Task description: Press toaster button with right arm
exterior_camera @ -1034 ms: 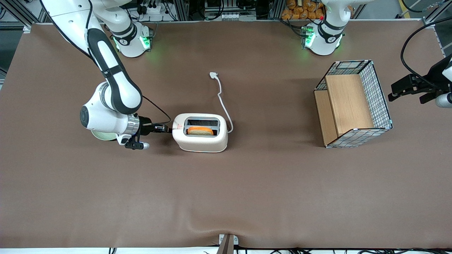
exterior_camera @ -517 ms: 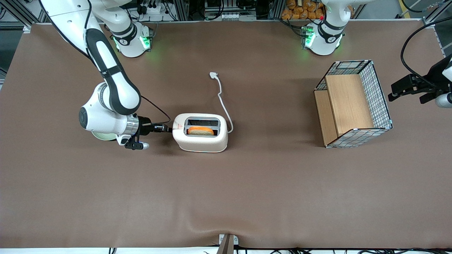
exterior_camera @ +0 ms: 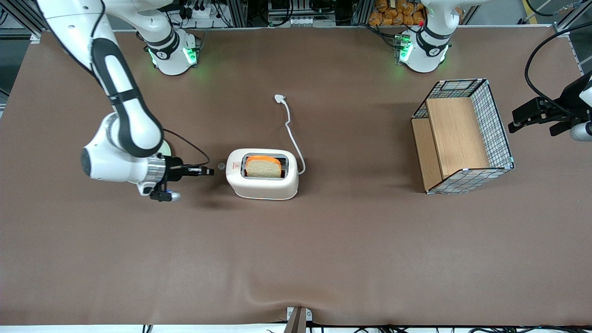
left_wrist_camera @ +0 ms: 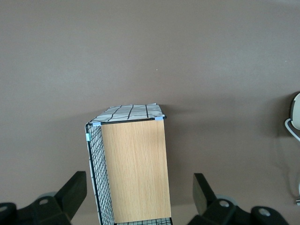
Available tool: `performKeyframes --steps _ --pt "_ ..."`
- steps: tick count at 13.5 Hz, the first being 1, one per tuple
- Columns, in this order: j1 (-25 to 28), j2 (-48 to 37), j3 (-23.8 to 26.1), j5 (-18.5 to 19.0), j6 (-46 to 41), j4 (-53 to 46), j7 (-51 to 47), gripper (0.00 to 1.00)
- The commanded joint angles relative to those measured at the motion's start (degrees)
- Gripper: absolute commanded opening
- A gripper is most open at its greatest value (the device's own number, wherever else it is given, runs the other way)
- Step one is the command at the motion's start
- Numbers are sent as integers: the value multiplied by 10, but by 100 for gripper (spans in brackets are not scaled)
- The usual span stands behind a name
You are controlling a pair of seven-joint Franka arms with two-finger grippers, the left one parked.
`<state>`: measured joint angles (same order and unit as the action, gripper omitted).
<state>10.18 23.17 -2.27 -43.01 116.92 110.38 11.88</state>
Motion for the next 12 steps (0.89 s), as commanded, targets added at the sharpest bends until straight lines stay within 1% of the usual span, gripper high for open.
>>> performKeyframes --steps 1,2,3,4,5,6,7,8,10,12 --pt "-21 11 1 85 -38 -58 -6 0" --pt "-24 10 0 131 -41 -76 -8 17" --pt "-30 10 -5 170 -63 -101 -10 60" --pt "-35 10 -10 197 -98 -131 -10 100" --pt "-38 11 -15 223 -131 -165 -10 100" --pt "-39 11 -17 271 -164 -200 -7 100" --pt "-38 11 -16 310 -193 -229 -9 100" --pt "-39 11 -16 325 -219 -256 -5 100" --pt "-56 11 -18 333 -293 -330 -5 100" --pt "-77 9 -19 334 -345 -386 -8 100"
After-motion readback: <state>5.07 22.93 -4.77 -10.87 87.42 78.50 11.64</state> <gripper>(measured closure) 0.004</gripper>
